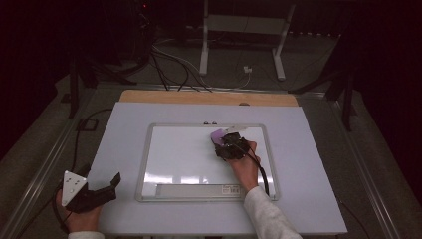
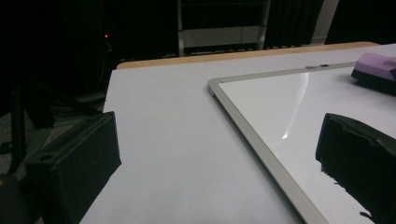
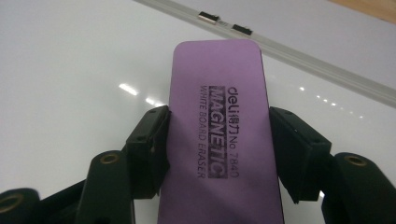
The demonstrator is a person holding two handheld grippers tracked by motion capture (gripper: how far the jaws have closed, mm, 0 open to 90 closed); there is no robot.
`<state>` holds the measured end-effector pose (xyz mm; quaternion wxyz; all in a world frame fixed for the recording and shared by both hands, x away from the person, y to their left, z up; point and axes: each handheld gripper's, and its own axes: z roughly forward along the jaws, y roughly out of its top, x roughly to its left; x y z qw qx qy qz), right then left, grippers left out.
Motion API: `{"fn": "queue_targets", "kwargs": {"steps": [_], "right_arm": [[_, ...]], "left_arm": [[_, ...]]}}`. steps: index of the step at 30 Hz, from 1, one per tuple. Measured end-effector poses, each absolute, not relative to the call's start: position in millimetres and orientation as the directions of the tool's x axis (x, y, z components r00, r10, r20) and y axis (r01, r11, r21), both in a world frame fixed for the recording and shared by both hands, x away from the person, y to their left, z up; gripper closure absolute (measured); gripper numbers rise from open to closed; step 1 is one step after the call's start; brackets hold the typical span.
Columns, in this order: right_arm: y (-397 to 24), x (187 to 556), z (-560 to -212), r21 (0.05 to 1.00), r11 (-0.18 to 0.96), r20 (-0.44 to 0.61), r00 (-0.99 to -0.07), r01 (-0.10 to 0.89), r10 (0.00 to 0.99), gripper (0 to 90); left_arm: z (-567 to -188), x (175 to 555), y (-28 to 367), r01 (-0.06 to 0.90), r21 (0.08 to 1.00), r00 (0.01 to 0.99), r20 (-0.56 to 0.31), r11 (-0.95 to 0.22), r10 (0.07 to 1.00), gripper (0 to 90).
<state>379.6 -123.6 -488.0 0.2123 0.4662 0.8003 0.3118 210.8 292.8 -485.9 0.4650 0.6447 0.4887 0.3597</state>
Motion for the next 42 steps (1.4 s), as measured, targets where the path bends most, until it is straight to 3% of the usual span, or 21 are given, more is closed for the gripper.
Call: {"fn": "queue_targets", "kwargs": {"steps": [21,32,34,37,42], "right_arm": [[-184.0,385.8,-492.2,0.695,0.276,-0.012,-0.372,0.664,0.928,41.5],[-194.3,387.6,-499.1,0.687,0.269,-0.005,-0.367,0.675,0.930,41.1],[-194.2,387.2,-498.7,0.685,0.277,-0.008,-0.373,0.674,0.928,37.2],[-191.0,381.7,-496.5,0.707,0.302,-0.055,-0.376,0.640,0.925,26.8],[-182.8,368.2,-488.6,0.747,0.376,-0.124,-0.441,0.549,0.889,28.4]], "left_arm": [[-486.4,210.5,293.2,0.298,0.951,0.260,0.001,-0.081,0.966,0.7],[-487.0,211.2,293.1,0.301,0.950,0.263,0.000,-0.083,0.965,0.7],[-486.5,211.0,292.9,0.300,0.950,0.264,0.003,-0.085,0.964,0.7],[-486.8,211.3,292.9,0.301,0.950,0.264,0.004,-0.086,0.965,0.7],[-486.8,211.3,292.7,0.301,0.950,0.264,0.003,-0.085,0.965,0.7]]}}
